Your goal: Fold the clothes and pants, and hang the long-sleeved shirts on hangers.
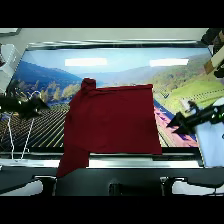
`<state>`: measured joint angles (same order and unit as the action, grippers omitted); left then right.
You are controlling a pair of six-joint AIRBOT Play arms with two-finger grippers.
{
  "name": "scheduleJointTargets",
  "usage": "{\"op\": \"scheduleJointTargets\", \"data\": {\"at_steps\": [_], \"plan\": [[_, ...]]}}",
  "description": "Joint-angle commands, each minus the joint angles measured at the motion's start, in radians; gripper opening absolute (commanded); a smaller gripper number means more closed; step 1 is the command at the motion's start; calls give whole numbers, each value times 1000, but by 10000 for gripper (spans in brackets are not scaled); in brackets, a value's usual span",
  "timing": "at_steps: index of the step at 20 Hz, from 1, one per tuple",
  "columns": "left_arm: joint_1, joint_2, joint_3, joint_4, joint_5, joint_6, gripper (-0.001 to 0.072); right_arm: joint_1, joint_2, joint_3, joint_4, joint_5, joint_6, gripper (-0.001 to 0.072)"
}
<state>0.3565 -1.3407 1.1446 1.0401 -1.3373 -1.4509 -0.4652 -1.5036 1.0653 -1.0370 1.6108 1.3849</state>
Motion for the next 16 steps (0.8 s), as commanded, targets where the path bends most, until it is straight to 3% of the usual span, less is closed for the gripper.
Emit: {"op": "scheduleJointTargets", "data": {"at_steps": [1,8,16], "plan": [[16,147,-293,-1,76,39,701,-15,85,-254,5,-71,-63,481],[16,171,-414,-2,74,61,701,-16,96,-420,4,-105,-148,481],[16,171,-414,-1,71,100,701,-15,96,-467,-14,-235,-159,479]]}}
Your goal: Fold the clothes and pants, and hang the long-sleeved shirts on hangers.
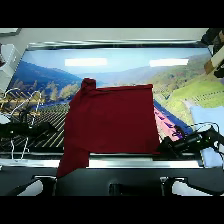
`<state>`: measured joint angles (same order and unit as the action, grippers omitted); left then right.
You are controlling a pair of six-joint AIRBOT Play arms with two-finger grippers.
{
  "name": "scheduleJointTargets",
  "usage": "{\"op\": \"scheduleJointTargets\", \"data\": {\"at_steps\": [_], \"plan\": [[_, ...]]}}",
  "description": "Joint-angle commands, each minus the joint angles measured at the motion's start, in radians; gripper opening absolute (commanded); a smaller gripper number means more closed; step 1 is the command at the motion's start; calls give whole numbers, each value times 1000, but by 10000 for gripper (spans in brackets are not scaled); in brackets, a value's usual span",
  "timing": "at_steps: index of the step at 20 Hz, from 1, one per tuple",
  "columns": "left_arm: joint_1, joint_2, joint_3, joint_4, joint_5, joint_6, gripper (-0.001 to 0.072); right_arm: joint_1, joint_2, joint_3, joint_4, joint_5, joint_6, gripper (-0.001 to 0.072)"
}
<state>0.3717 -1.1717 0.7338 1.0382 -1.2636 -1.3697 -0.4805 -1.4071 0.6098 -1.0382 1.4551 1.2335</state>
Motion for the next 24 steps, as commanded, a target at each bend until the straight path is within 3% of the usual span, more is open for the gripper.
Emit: {"op": "scheduleJointTargets", "data": {"at_steps": [1,7,11,13,15,24], "plan": [[1,2,-3,1,-3,26,701,0,0,-12,-12,-96,-7,479],[1,2,-12,0,-11,47,701,0,46,-3,-36,-139,25,480],[1,2,-12,0,-10,55,701,-1,145,76,-19,6,51,479],[1,2,-11,-3,-10,54,701,-1,187,85,6,-14,57,479],[1,2,-11,-3,-10,54,701,-1,186,80,-73,-11,76,480],[1,2,-12,-3,-7,54,701,0,186,-51,-16,-86,32,480]]}}
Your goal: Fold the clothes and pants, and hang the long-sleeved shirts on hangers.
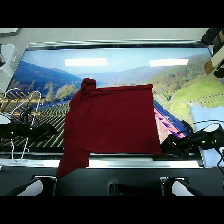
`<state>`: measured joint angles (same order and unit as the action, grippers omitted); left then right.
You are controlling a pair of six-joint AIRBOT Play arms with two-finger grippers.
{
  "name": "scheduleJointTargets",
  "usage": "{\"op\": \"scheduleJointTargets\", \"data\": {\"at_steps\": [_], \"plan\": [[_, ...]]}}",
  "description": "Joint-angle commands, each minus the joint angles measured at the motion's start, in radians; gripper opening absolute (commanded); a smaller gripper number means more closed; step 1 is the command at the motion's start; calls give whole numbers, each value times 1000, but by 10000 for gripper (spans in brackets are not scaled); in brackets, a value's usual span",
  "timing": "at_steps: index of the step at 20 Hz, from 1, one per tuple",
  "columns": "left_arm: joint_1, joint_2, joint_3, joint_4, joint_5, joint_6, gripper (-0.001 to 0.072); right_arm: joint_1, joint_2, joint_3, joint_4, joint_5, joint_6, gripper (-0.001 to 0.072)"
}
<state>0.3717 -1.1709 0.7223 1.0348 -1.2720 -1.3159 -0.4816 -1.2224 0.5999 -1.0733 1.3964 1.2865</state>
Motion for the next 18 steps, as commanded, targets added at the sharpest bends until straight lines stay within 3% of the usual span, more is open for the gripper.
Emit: {"op": "scheduleJointTargets", "data": {"at_steps": [1,9,12,14,18], "plan": [[1,1,0,0,2,0,701,1,2,-50,26,-39,-27,480],[1,1,-22,-10,6,12,701,1,2,-138,123,-196,-55,475],[0,0,-82,-90,29,60,701,1,2,-145,148,-224,-77,259],[-2,0,-130,-153,56,87,701,1,2,-145,174,-216,-97,46],[-47,-3,-200,-175,93,113,701,1,3,-144,264,-214,-122,33]]}}
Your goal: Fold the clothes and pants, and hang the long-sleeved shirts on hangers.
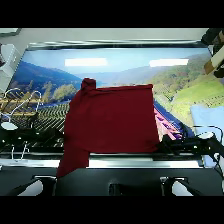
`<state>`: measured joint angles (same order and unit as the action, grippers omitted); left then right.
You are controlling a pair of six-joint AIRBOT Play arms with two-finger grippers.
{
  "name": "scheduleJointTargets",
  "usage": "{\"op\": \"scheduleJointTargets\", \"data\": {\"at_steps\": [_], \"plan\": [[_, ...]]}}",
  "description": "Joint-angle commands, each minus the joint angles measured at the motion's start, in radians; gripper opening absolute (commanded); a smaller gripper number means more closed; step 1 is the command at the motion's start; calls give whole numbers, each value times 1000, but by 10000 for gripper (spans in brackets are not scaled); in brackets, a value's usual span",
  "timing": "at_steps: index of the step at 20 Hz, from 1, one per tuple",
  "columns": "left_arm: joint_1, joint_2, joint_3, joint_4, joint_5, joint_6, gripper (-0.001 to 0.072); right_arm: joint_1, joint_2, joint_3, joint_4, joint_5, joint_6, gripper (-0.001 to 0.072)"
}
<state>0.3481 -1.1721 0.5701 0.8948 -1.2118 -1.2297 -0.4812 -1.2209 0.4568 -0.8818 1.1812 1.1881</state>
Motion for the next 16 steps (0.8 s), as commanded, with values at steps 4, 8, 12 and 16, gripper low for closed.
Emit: {"op": "scheduleJointTargets", "data": {"at_steps": [4,8,12,16], "plan": [[-34,-3,-66,-51,80,26,696,1,1,-1,124,14,-42,33],[-54,-18,-67,-60,104,26,571,0,1,-1,161,42,-64,33],[-84,-43,-65,-144,106,29,74,1,1,-1,271,88,-132,32],[-90,-31,15,-241,102,56,16,57,1,72,354,82,-188,30]]}}
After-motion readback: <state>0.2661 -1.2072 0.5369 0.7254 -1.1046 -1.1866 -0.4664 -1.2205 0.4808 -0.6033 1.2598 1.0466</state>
